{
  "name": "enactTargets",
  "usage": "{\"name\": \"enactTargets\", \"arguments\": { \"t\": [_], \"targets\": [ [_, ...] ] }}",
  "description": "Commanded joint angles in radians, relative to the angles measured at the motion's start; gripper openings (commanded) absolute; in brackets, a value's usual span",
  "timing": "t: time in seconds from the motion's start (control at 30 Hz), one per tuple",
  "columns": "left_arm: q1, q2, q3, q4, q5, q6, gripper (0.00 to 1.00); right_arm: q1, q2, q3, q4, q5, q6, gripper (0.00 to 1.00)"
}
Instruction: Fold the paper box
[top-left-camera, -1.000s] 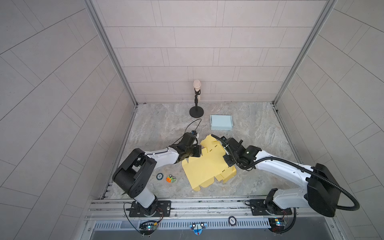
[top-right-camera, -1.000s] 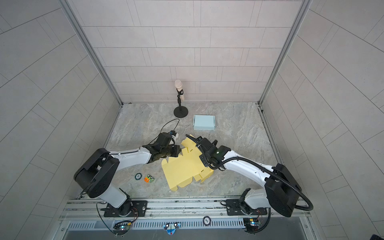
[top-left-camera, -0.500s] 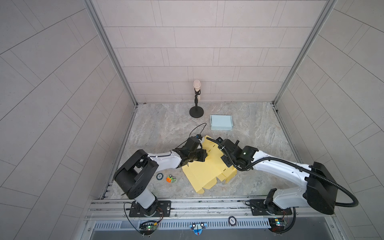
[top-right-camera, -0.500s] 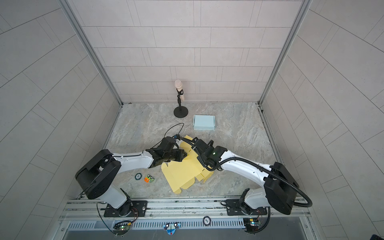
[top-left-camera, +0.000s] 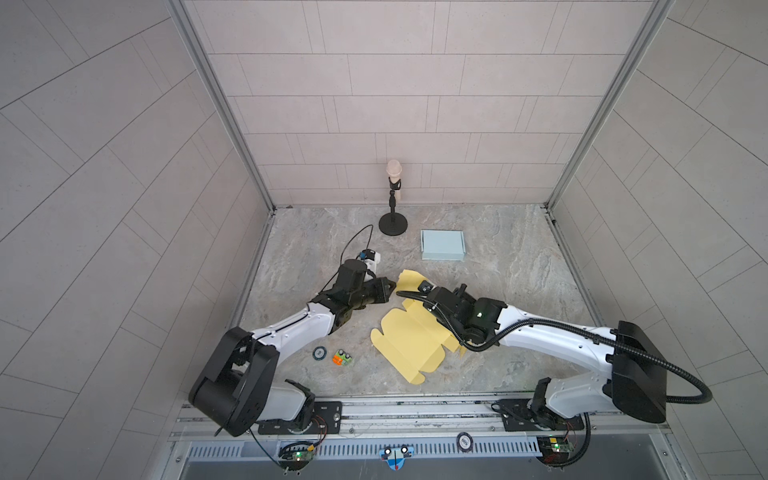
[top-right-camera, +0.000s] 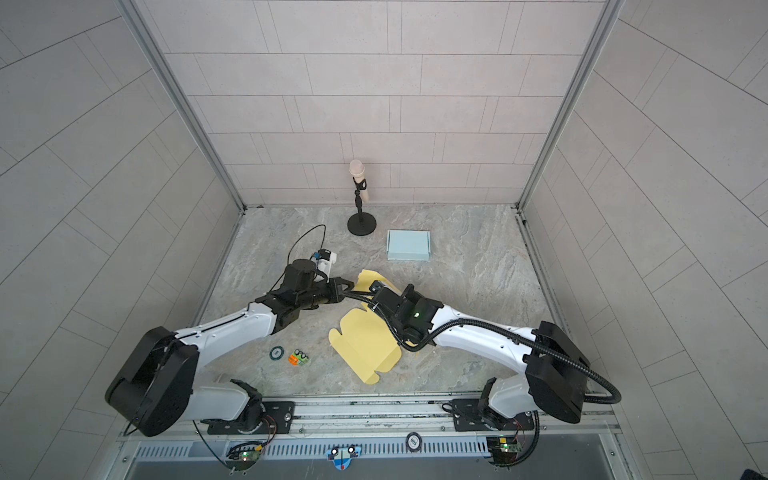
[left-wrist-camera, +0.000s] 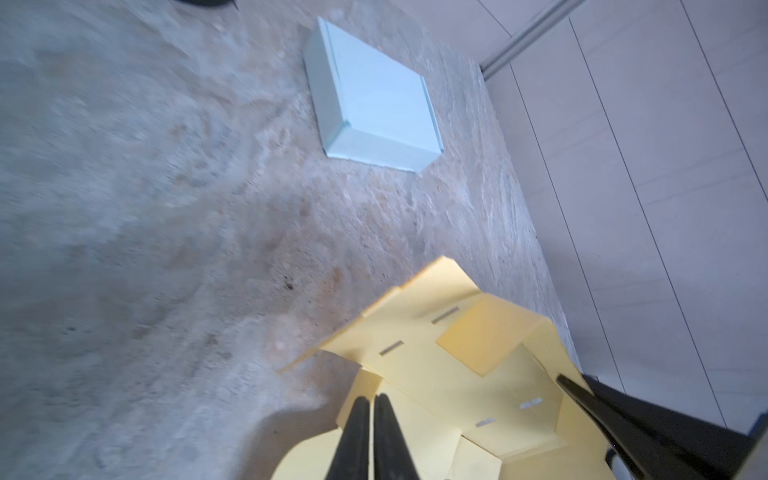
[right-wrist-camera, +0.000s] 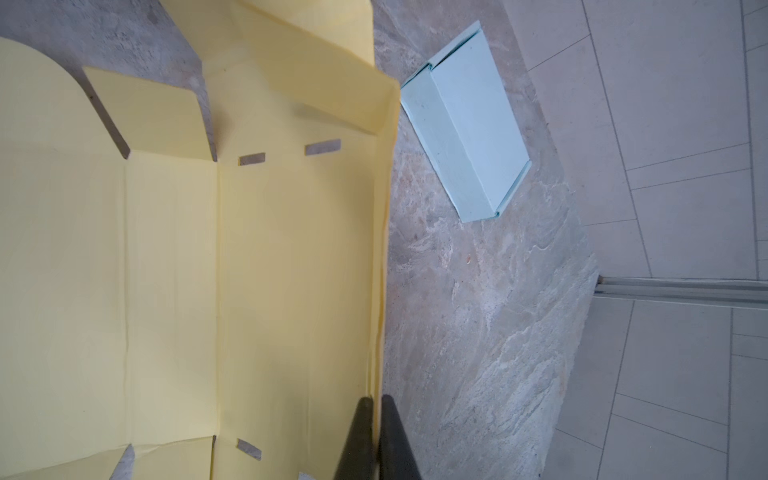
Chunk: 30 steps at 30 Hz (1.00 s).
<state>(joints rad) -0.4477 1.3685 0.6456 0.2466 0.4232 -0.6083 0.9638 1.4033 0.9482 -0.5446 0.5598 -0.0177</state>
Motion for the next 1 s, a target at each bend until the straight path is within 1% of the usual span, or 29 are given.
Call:
{"name": "enactTargets", "arguments": {
  "t": [0.0,0.17,0.33,0.37,0.5,0.6,0.73,0.87,0.97],
  "targets": [
    [0.068,0.023,0.022,0.033,0.011,-0.024,0.15,0.036,0.034,0.027,0.033,0.113,-0.091,0.00],
    [0.127,0.140,0.068,0.091,0.000,-0.039,0.19,0.084,0.141,0.078,0.028,0.246,-0.152,0.00],
    [0.136,0.272,0.141,0.105,0.004,-0.003,0.20,0.130,0.245,0.098,0.067,0.330,-0.206,0.00],
    [0.139,0.307,0.157,0.104,0.010,0.007,0.20,0.139,0.260,0.096,0.083,0.341,-0.218,0.00],
    [0.149,0.404,0.204,0.122,0.097,0.032,0.21,0.157,0.265,0.055,0.175,0.362,-0.272,0.00],
    [0.149,0.423,0.205,0.129,0.125,0.040,0.21,0.158,0.239,0.020,0.224,0.360,-0.309,0.00],
    [0.141,0.415,0.169,0.153,0.165,0.040,0.22,0.159,0.209,0.002,0.254,0.341,-0.342,0.00],
    [0.135,0.380,0.098,0.228,0.219,0.005,0.22,0.167,0.204,-0.012,0.290,0.339,-0.373,0.00],
    [0.131,0.345,0.051,0.259,0.239,-0.015,0.22,0.173,0.190,-0.021,0.308,0.335,-0.385,0.00]
  ]
}}
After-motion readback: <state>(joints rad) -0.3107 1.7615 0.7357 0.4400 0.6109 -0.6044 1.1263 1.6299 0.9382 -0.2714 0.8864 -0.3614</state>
